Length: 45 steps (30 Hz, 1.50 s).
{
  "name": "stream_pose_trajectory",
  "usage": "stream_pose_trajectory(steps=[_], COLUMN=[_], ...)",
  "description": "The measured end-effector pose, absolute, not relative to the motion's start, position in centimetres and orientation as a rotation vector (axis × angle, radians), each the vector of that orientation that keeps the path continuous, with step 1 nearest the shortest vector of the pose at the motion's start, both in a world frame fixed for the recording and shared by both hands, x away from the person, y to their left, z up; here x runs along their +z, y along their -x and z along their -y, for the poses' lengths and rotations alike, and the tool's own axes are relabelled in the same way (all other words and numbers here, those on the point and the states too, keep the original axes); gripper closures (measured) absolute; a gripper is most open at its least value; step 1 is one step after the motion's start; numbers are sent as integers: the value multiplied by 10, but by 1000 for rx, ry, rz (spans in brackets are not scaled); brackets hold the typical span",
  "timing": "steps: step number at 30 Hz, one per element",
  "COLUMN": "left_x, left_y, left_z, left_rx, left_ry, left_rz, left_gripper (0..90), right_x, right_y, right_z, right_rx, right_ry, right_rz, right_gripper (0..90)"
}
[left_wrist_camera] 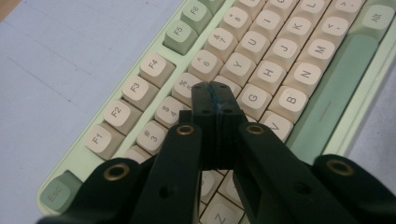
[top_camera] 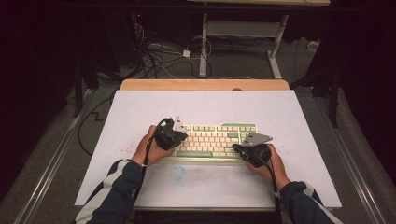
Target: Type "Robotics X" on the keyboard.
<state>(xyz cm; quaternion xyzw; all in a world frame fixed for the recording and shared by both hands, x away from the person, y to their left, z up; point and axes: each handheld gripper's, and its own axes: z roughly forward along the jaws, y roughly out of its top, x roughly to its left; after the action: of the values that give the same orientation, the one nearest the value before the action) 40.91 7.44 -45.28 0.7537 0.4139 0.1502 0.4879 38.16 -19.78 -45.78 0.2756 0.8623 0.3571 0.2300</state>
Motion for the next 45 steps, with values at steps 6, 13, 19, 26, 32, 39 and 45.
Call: stream_pose_trajectory(steps=[6,13,19,26,32,39,45], left_x=[-456,-458,-463,-458,-447,-442,-445], left_y=[-414,-416,-415,-414,-411,-401,-388], left_z=[-70,-70,-67,-69,-77,-88,-101], left_rx=[374,378,384,415,433,458,495], left_ry=[-1843,-1840,-1865,-1820,-1747,-1692,-1641], left_rz=[-1009,-1016,-1013,-995,-974,-961,-925], left_gripper=[873,873,873,873,822,608,338], right_x=[-458,-458,-458,-448,-439,-435,-431], right_y=[-381,-382,-381,-381,-375,-371,-371], right_z=[198,198,197,206,209,211,214], right_rx=[981,981,976,1035,1053,1074,1090], right_ry=[-758,-756,-753,-771,-745,-746,-747], right_rz=[-2372,-2374,-2373,-2371,-2351,-2340,-2325], right_gripper=[900,900,900,900,900,900,900])
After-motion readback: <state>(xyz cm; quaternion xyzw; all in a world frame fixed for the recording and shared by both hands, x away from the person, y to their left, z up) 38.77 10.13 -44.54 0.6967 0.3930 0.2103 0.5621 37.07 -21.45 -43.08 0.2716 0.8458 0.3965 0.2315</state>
